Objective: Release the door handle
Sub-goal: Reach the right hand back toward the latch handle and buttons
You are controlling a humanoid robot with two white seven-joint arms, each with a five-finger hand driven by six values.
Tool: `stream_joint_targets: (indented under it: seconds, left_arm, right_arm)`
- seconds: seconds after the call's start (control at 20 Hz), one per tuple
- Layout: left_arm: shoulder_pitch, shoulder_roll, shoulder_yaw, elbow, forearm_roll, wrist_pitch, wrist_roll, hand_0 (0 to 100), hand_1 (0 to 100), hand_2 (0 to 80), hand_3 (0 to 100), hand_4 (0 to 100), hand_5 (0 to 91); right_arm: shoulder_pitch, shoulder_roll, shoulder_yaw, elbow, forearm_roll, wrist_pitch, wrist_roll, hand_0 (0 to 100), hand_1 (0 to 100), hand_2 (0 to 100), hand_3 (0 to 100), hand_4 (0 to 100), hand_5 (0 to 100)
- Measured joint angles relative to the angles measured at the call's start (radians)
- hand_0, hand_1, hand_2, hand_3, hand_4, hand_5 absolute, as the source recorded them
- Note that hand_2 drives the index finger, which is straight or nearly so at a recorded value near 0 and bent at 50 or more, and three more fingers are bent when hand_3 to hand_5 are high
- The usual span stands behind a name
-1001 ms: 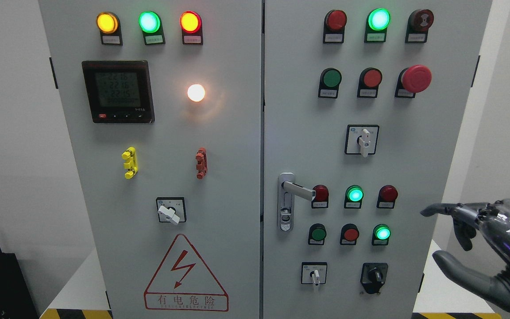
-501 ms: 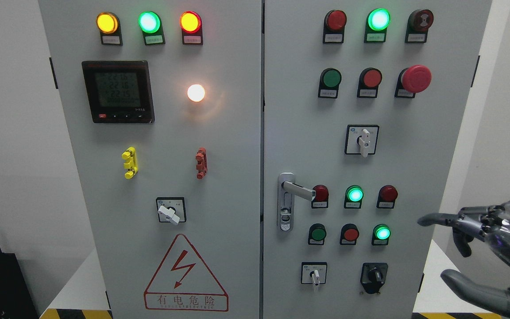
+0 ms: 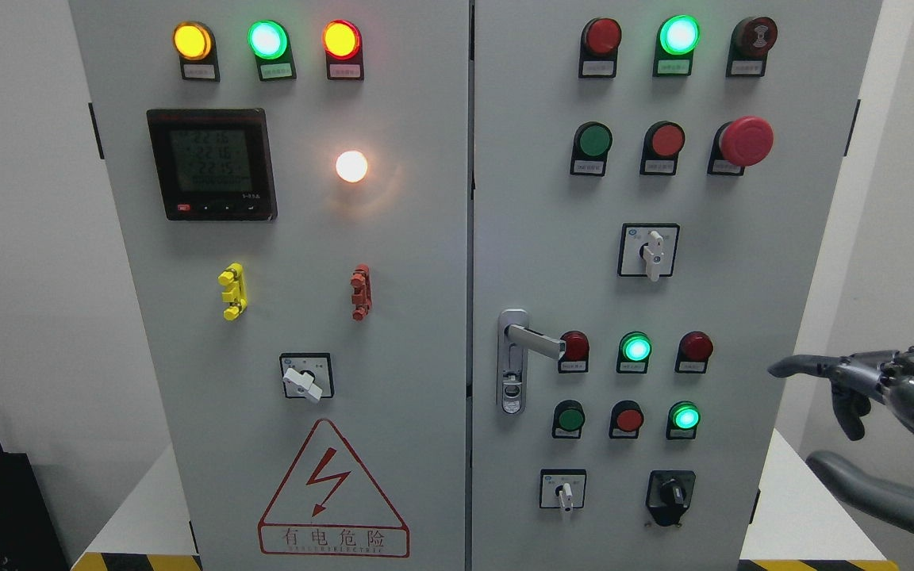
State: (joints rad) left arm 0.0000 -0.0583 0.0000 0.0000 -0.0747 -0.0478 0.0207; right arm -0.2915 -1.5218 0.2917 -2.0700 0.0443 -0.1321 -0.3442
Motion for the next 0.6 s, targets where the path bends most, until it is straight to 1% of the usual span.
stream_joint_targets:
  seconds: [0.1, 0.2, 0.25, 0.35, 0.45, 0.6]
  left_arm:
    - [0.0, 0.0, 0.0, 0.0, 0.0, 0.0, 0.0, 12, 39, 0.0, 0, 0, 0.0]
    - [0.0, 0.0, 0.0, 0.0, 0.0, 0.0, 0.0, 12, 39, 0.0, 0, 0, 0.0]
    - [0.0, 0.0, 0.0, 0.0, 0.0, 0.0, 0.0, 12, 39, 0.0, 0, 0, 0.0]
    - [0.0, 0.0, 0.0, 0.0, 0.0, 0.0, 0.0, 12, 39, 0.0, 0, 0, 0.0]
    - [0.0, 0.0, 0.0, 0.0, 0.0, 0.0, 0.0, 12, 39, 0.0, 0, 0, 0.0]
    - [0.0, 0.0, 0.0, 0.0, 0.0, 0.0, 0.0, 12, 39, 0.0, 0, 0, 0.0]
  right_arm:
    - [-0.001, -0.001, -0.001, -0.001, -0.013, 0.015, 0.019, 45, 8, 23, 81, 82, 94]
    - [-0.005, 0.011, -0.003, -0.002, -0.023, 0.039, 0.043, 45, 8, 23, 81, 82, 94]
    - [-0.009, 0.018, -0.003, -0.002, -0.023, 0.046, 0.062, 45, 8, 23, 81, 82, 94]
    - [-0.023, 0.042, -0.004, -0.003, -0.018, 0.06, 0.091, 44, 11, 23, 79, 80, 91]
    - [-0.04, 0.073, -0.004, -0.004, -0.009, 0.075, 0.107, 42, 14, 23, 78, 78, 89]
    - [-0.064, 0.132, -0.003, -0.005, 0.03, 0.1, 0.149, 41, 17, 25, 79, 77, 88]
